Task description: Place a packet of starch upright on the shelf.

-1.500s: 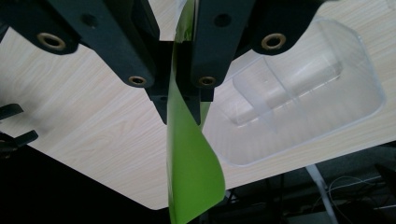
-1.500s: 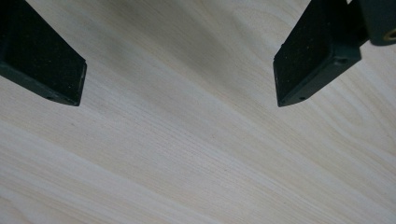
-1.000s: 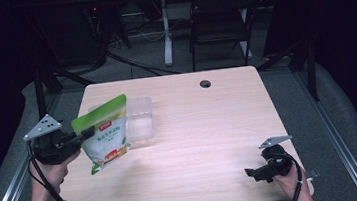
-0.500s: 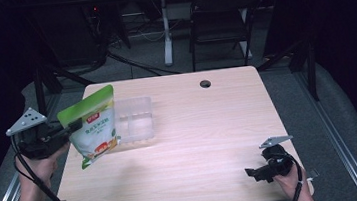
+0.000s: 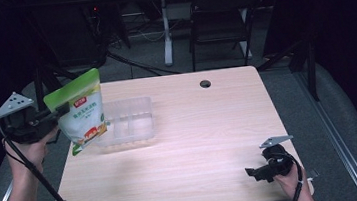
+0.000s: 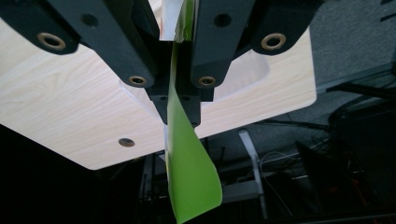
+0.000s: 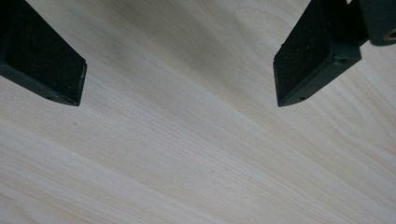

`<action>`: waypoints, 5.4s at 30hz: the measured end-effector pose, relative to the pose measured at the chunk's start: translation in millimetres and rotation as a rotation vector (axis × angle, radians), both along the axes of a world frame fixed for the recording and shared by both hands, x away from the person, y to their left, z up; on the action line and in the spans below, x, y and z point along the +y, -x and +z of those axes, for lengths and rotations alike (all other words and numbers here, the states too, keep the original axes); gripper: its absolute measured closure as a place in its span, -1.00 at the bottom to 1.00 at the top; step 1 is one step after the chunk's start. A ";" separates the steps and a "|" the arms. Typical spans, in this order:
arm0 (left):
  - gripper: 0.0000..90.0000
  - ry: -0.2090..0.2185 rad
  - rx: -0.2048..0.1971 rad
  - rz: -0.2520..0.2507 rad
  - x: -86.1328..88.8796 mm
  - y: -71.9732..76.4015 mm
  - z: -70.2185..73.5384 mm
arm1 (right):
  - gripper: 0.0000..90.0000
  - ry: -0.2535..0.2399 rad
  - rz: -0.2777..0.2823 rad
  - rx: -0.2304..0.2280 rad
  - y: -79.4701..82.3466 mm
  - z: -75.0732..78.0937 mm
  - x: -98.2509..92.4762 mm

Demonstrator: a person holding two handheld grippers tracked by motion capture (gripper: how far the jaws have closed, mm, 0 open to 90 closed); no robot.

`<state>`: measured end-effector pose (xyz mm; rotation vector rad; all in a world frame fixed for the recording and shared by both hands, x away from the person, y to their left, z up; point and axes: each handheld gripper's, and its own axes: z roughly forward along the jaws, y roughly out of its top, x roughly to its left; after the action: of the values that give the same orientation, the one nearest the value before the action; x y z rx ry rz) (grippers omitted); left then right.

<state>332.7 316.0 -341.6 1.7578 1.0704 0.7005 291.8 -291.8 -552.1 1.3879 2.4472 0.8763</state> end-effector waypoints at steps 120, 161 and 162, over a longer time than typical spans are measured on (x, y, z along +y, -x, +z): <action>0.97 0.028 0.092 0.242 10.1 -88.8 -120.2 | -0.95 -0.012 0.012 0.005 0.2 0.1 1.4; -0.77 -0.128 0.228 0.109 1.2 -0.2 -86.8 | -0.95 -0.011 0.005 0.003 1.0 0.0 1.7; -0.78 -0.120 0.223 0.108 -0.2 2.0 -86.9 | -0.95 -0.009 0.004 0.002 1.0 -0.1 1.7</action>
<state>330.7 315.8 -428.5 1.9262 1.3048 0.6570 290.9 -290.1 -552.2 1.3884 2.4517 0.8886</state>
